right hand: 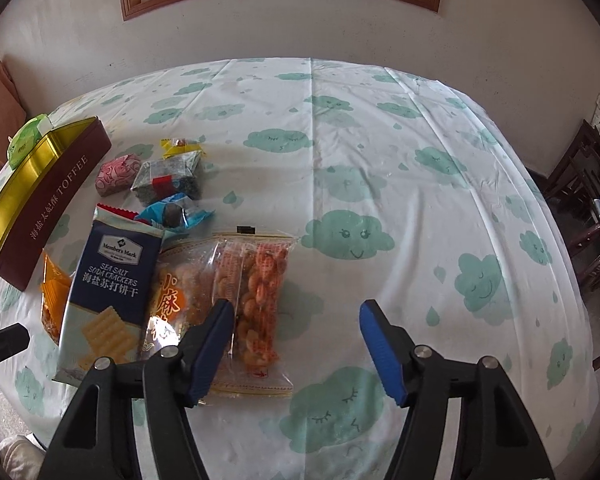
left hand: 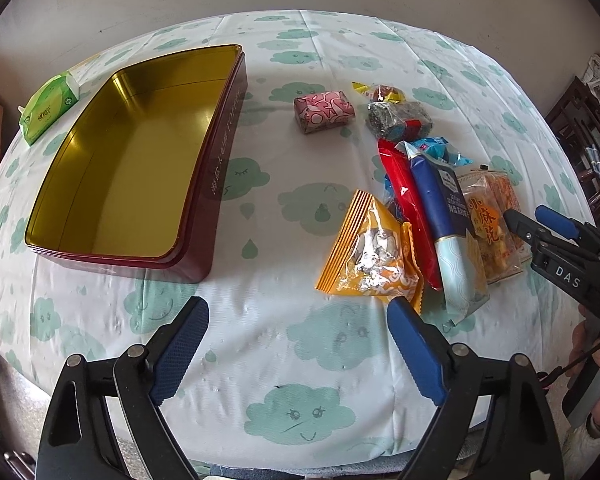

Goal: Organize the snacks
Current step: 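Grasp the clear twisted-dough bag with the right tool while the left tool grasps the orange triangular bag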

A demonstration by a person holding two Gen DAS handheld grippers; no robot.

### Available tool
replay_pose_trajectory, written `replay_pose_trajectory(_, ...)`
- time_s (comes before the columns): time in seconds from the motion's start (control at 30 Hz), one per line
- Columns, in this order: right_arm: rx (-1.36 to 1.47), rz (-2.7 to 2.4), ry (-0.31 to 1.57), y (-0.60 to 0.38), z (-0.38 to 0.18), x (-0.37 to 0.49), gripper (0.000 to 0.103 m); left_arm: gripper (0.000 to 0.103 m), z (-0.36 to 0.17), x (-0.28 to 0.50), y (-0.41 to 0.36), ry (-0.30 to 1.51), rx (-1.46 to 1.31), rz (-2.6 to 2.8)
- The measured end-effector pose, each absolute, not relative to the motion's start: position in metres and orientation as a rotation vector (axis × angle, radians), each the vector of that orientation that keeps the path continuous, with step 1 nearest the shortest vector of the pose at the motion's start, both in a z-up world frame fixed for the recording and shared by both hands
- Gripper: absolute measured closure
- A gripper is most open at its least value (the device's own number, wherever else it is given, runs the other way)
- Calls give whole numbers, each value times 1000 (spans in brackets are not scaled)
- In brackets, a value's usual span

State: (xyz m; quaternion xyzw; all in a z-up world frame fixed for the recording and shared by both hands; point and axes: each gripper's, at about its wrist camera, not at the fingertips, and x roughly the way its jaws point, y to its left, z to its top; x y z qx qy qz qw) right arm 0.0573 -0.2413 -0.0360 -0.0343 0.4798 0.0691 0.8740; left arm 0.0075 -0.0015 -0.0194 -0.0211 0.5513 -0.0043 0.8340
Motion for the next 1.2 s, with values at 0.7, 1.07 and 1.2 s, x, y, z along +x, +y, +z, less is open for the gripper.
replay_pose_trajectory(0.7, -88, 129, 990, -236, -52, 77, 64, 19, -30, 16, -13, 1187, -70, -96)
replay_pose_trajectory(1.07, -52, 104, 986, -256, -52, 76, 63, 22, -44, 34, -27, 1196, -52, -150)
replay_pose_trajectory(1.2, -44, 109, 985, -256, -52, 77, 63, 25, -48, 40, -30, 1210, -54, -164)
